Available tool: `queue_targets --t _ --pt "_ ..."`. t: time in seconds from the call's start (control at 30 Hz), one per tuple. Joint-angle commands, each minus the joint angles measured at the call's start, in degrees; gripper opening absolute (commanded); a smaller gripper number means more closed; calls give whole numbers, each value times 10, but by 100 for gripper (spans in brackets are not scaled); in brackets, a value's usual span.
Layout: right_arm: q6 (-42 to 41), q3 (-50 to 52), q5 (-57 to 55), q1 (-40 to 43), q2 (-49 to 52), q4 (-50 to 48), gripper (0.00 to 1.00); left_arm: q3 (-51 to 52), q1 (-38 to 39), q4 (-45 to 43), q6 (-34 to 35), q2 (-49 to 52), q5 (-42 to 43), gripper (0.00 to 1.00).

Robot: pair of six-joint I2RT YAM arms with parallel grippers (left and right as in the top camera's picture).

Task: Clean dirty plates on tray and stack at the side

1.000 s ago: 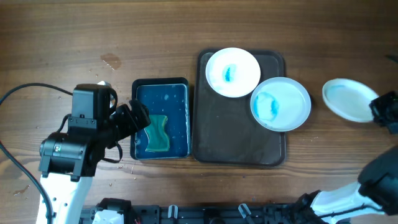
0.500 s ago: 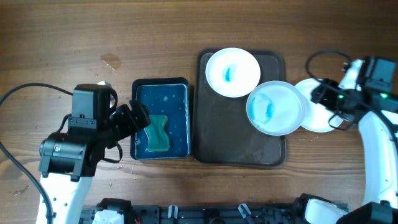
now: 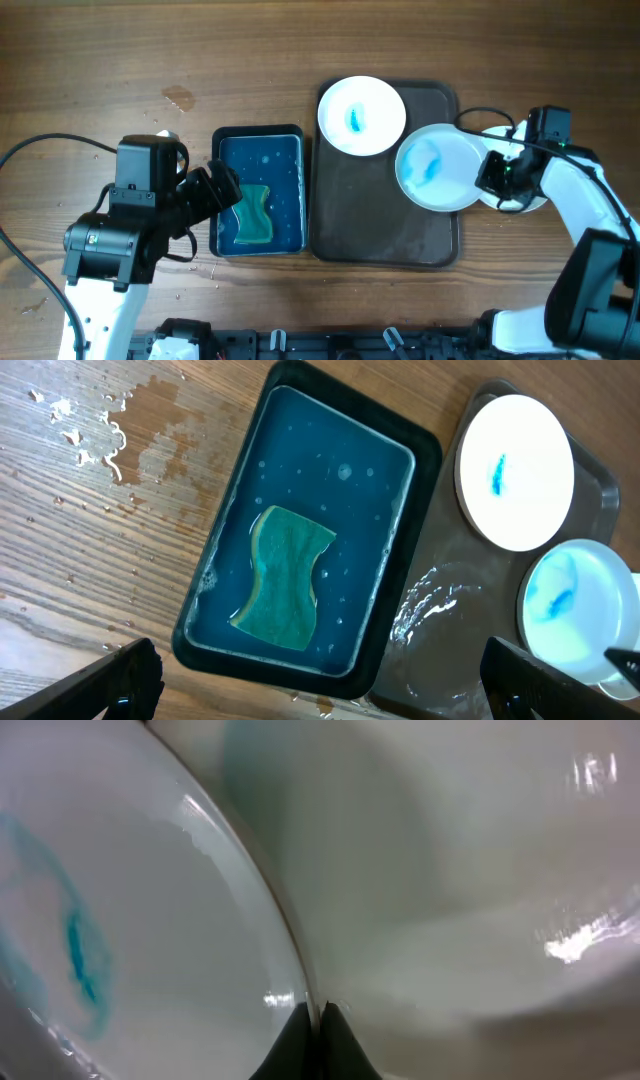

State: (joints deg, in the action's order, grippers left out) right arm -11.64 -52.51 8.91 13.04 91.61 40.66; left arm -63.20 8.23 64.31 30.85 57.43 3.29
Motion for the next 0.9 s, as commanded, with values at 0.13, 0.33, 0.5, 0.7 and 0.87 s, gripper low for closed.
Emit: queue_targets --t 0.13,0.33,0.5,0.7,0.87 --pt "-27 9 36 -96 -172 146 4 -7 -4 0 -6 1 -2 100" --pt "-194 148 14 -242 -151 -41 4 -7 -3 -17 -1 1 66 100" --pt "-88 64 14 -242 -198 -2 28 8 40 -4 -34 47 73 73" --pt "-74 14 21 -242 -314 90 35 95 89 -78 36 225 -2 57" --pt "-75 14 21 -242 -317 105 36 97 89 -164 44 379 -36 36"
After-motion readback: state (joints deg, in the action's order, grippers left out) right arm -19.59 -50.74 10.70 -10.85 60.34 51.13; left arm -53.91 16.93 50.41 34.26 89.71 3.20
